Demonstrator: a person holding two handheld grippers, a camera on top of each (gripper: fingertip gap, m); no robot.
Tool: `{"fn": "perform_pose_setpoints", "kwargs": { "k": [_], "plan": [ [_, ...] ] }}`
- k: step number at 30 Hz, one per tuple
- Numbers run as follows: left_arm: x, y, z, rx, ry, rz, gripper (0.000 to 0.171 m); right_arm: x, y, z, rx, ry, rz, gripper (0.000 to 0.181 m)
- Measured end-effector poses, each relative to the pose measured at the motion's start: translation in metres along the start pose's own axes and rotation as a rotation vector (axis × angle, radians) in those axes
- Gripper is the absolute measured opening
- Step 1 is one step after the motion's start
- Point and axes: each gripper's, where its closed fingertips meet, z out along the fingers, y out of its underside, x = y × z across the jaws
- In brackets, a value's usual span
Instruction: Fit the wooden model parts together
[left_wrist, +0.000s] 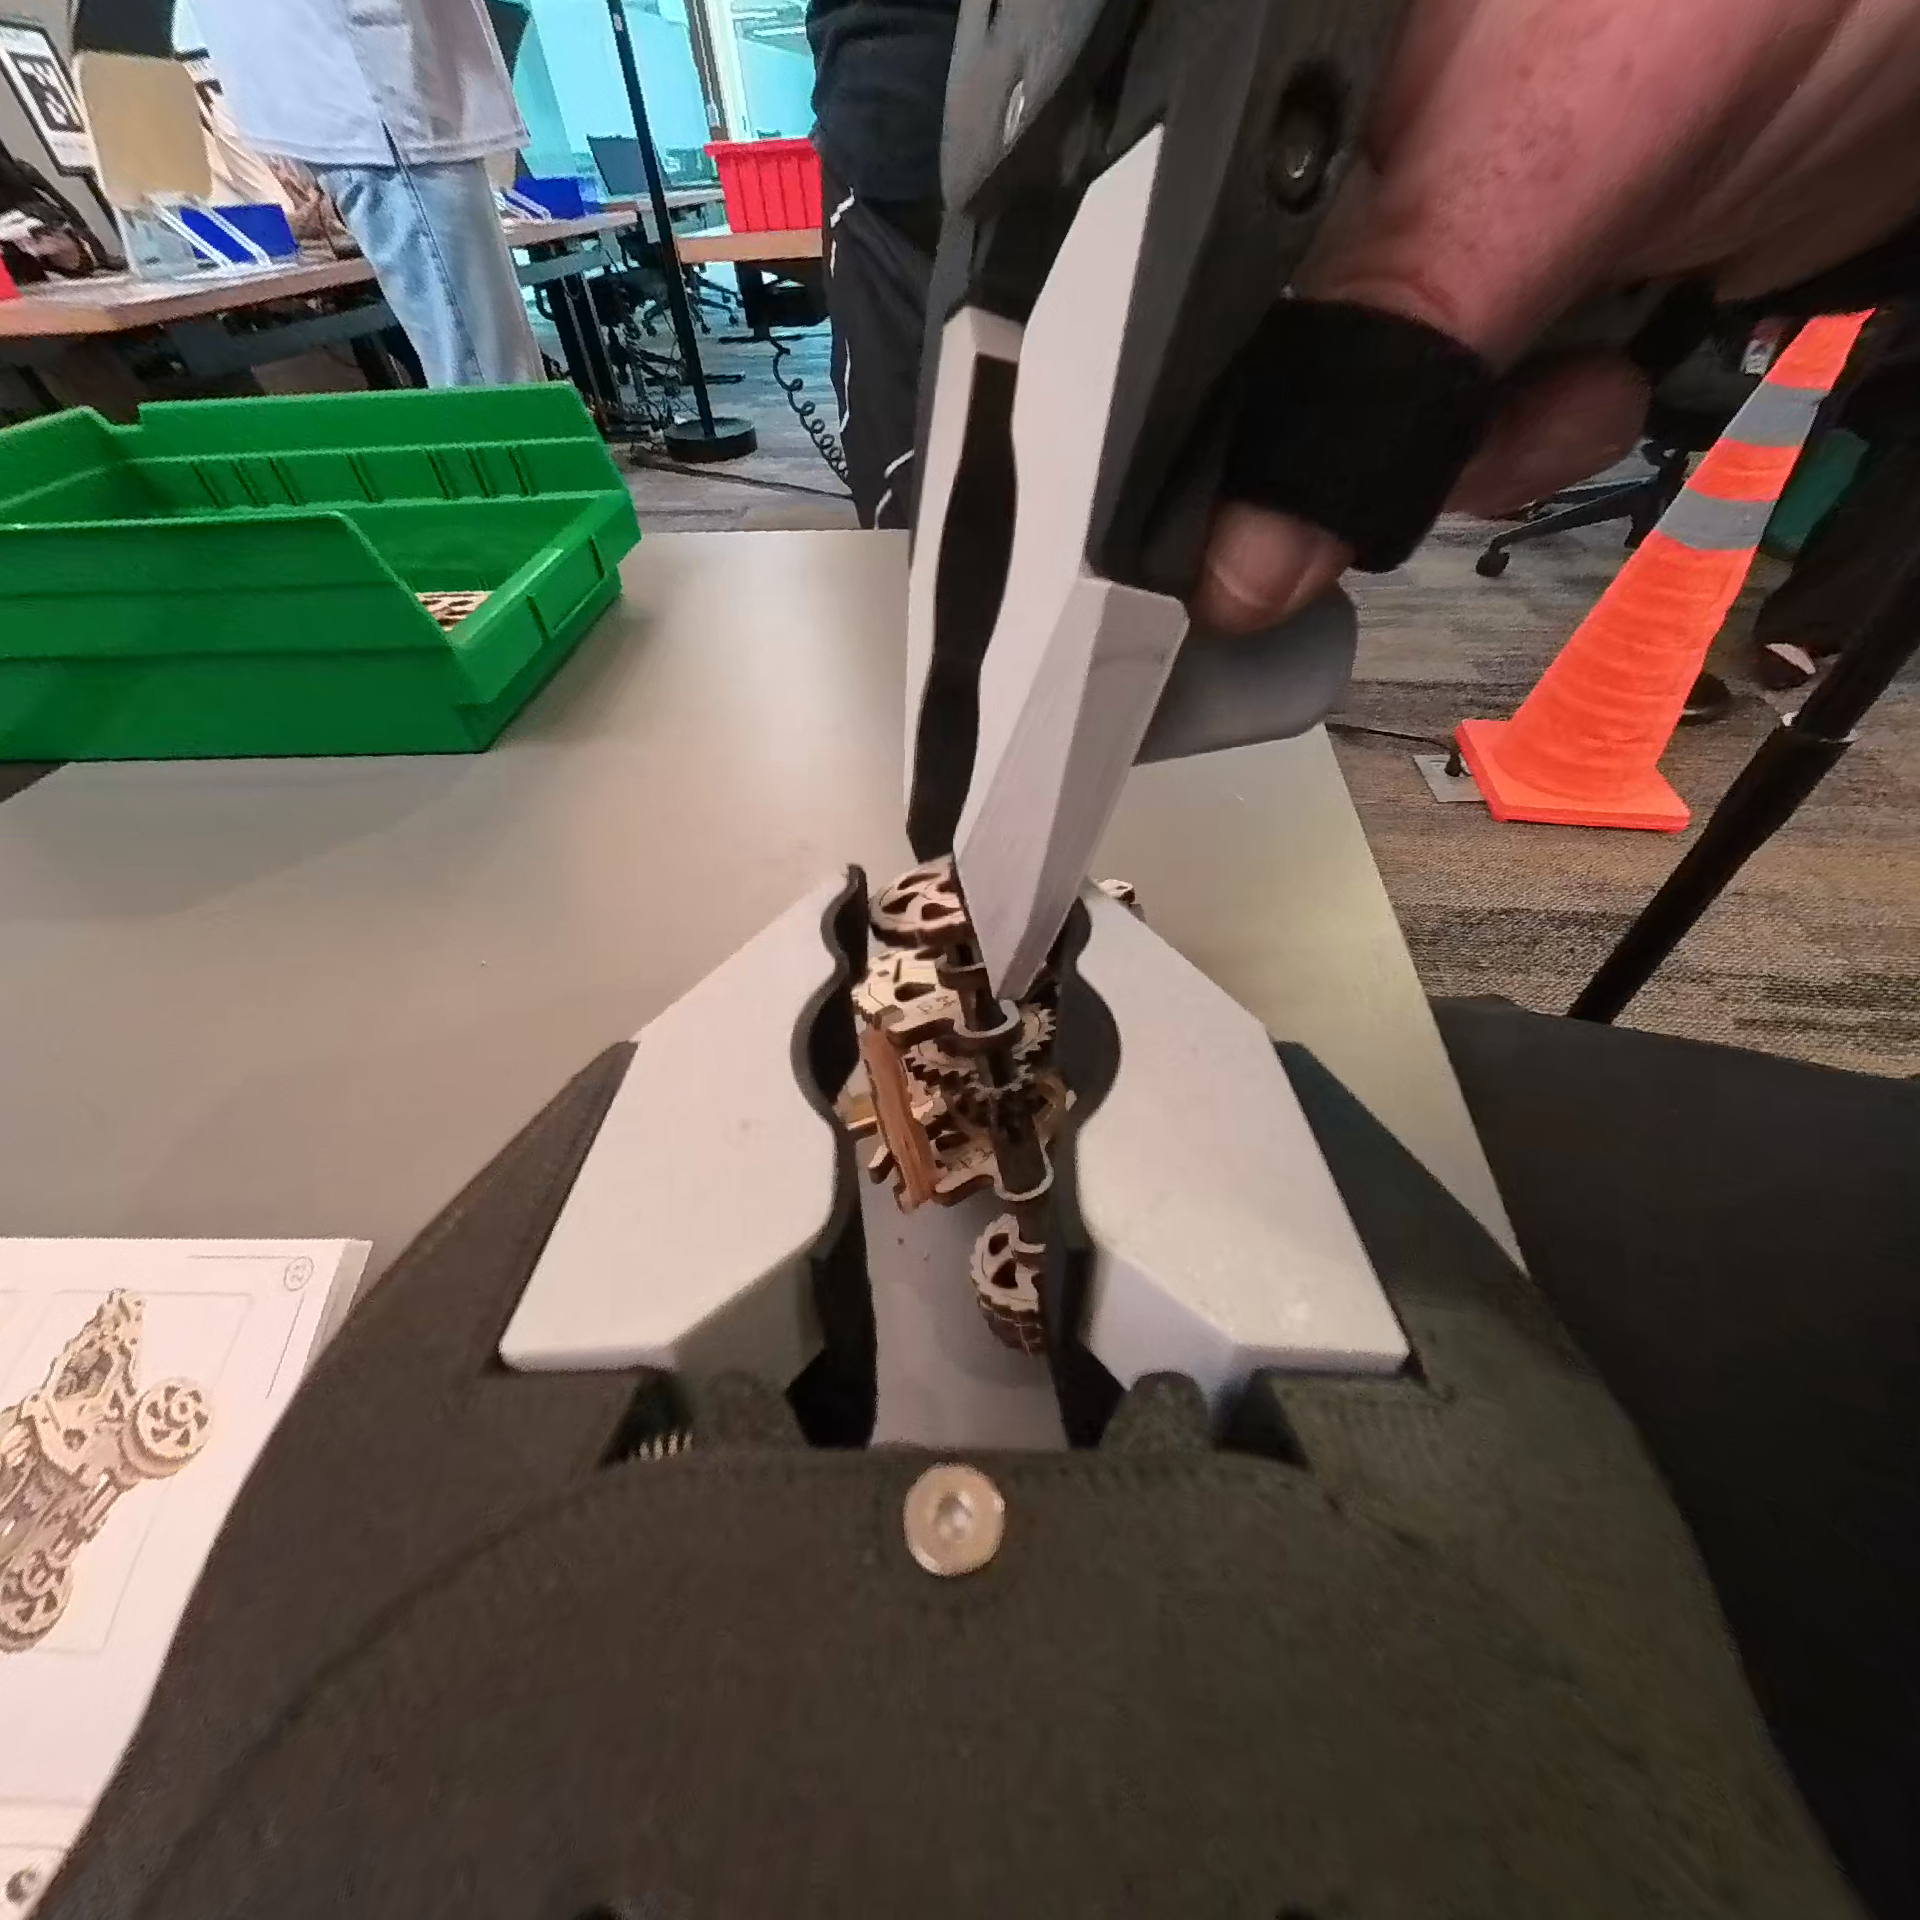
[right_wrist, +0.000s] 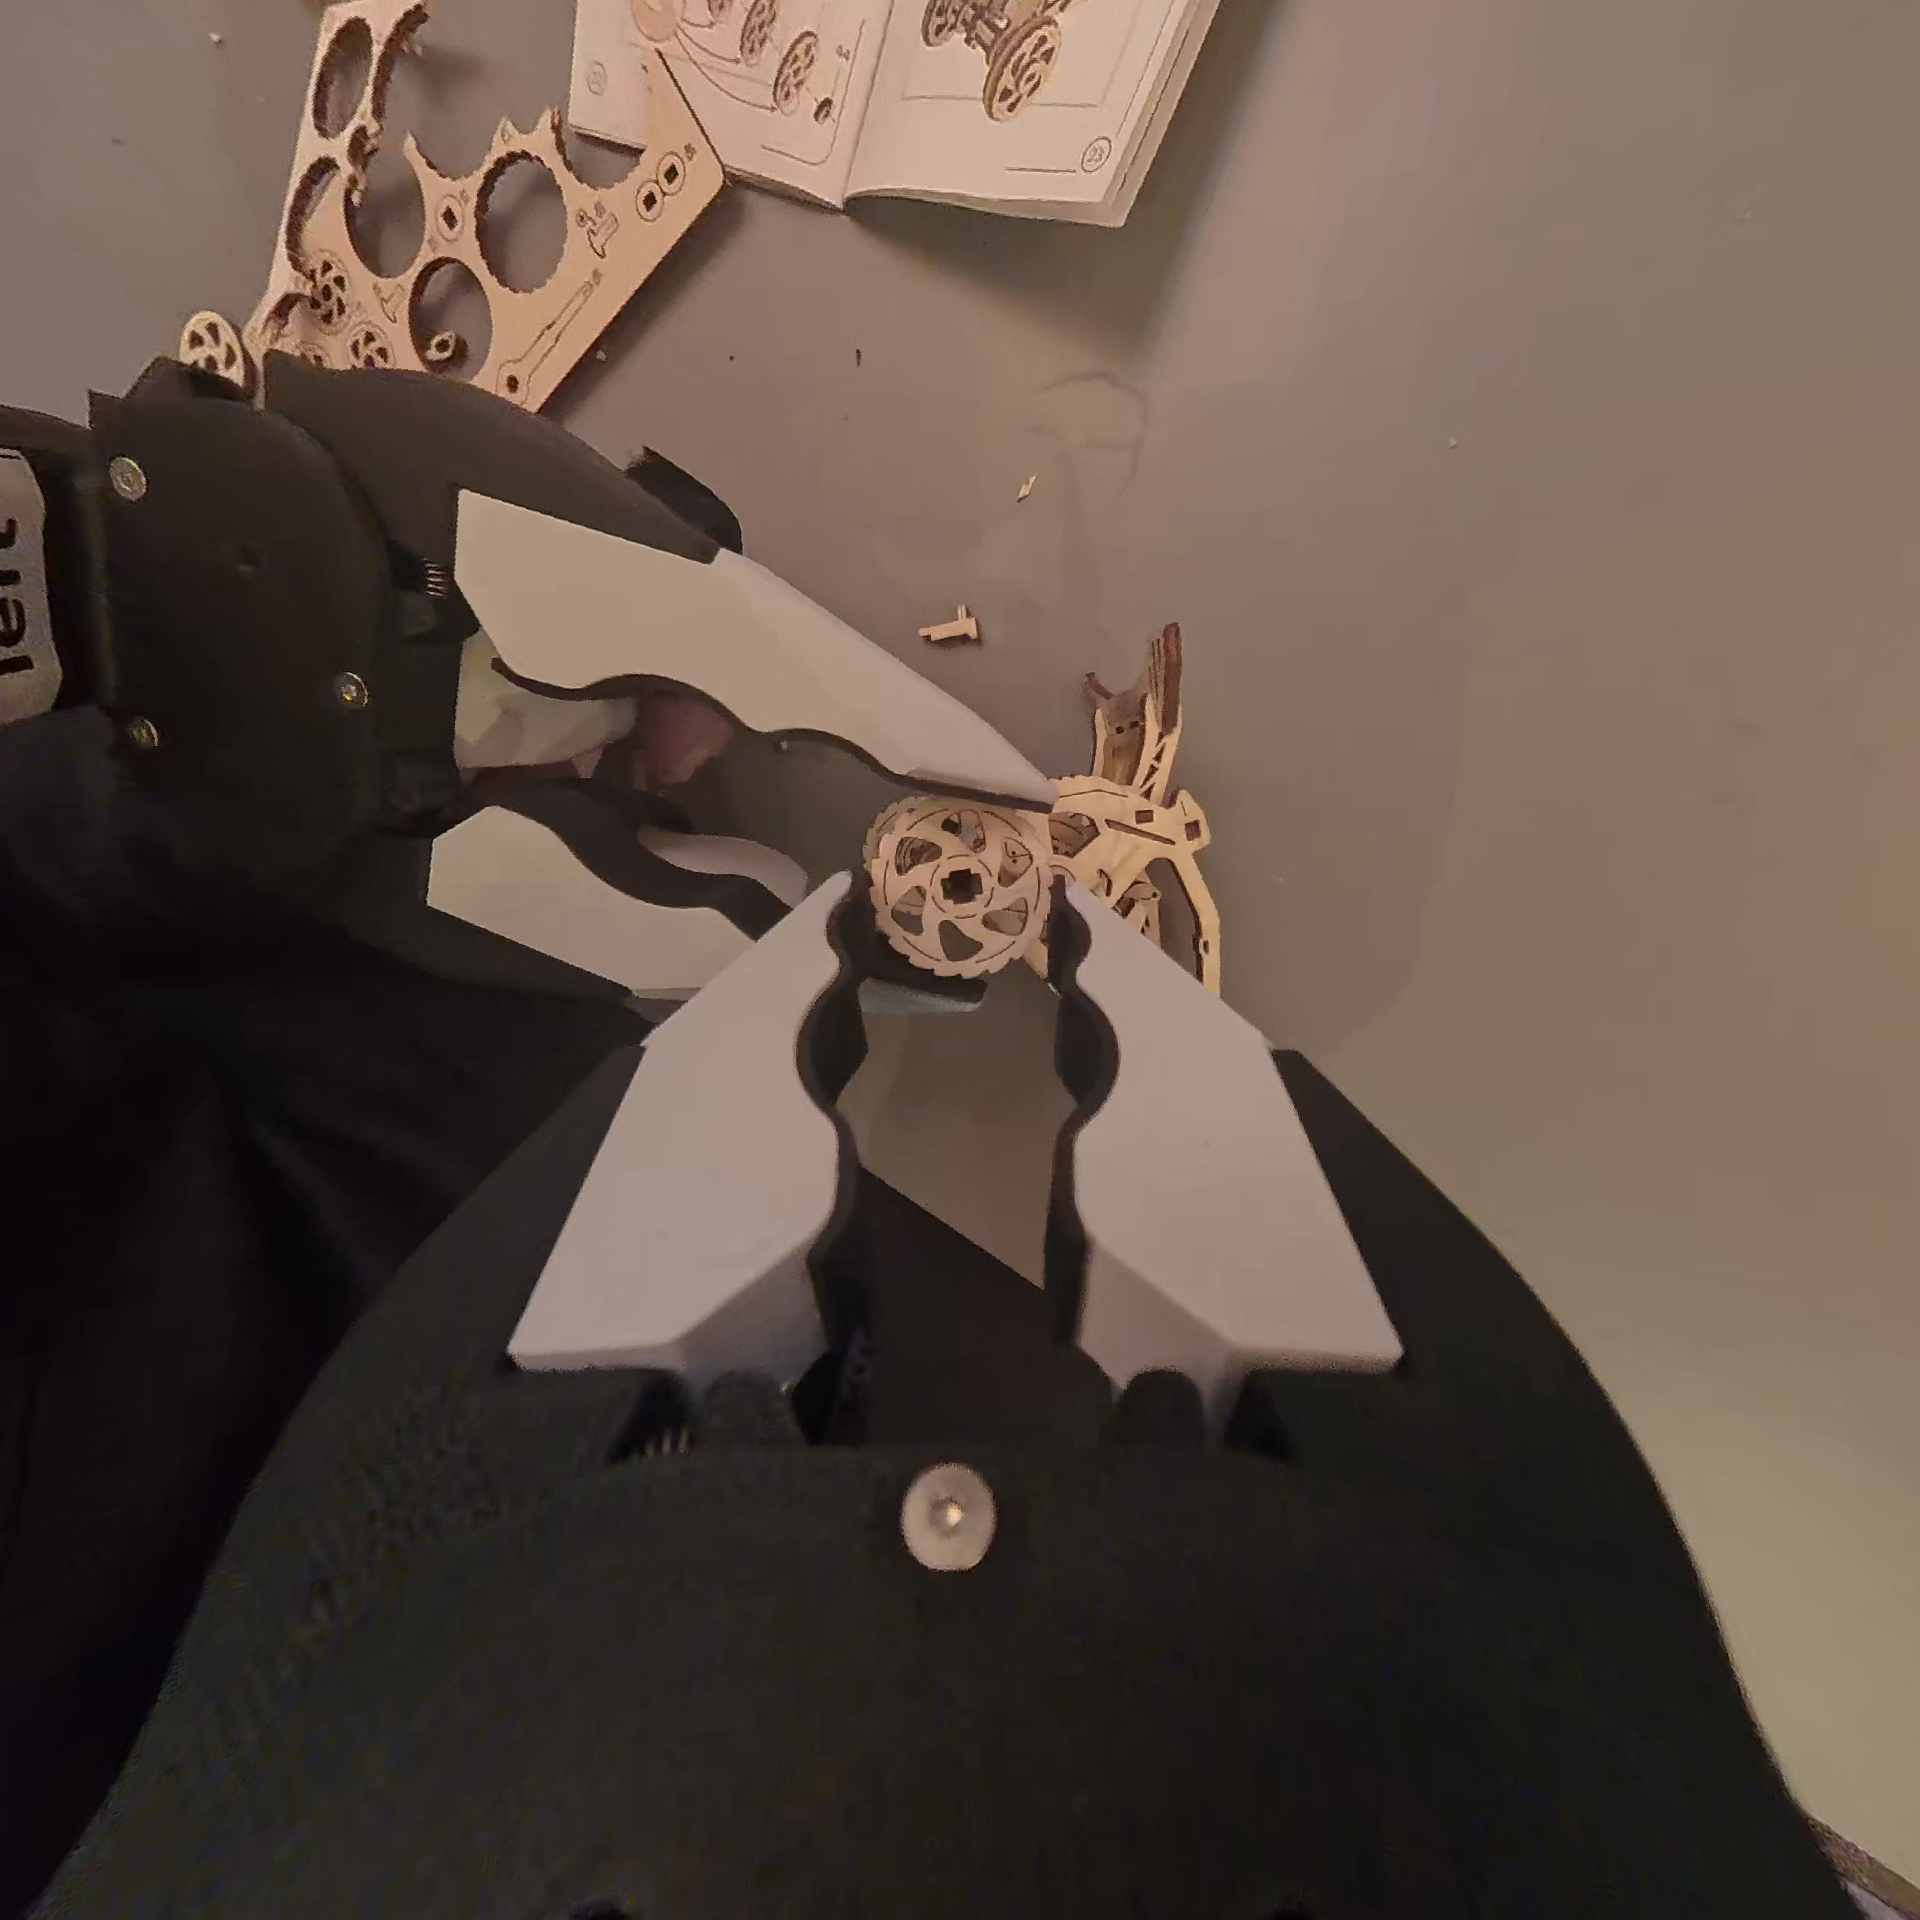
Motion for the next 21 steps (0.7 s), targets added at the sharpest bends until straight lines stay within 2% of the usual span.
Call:
{"fn": "perform_pose_setpoints", "kwargs": {
  "k": [12,14,21],
  "plan": [
    [-0.003,0.005,-0.001,-0.025,0.027,-0.043,0.027,0.0,-0.006,0.002,0.123,0.057,0.059,0.031],
    [0.0,0.012,0.001,-0.076,0.042,-0.037,0.025,0.002,-0.004,0.005,0.144,0.059,0.073,0.031],
    [-0.001,0.008,0.0,-0.046,0.034,-0.011,0.027,-0.001,-0.007,0.003,0.278,0.039,0.079,0.031]
  ]
}}
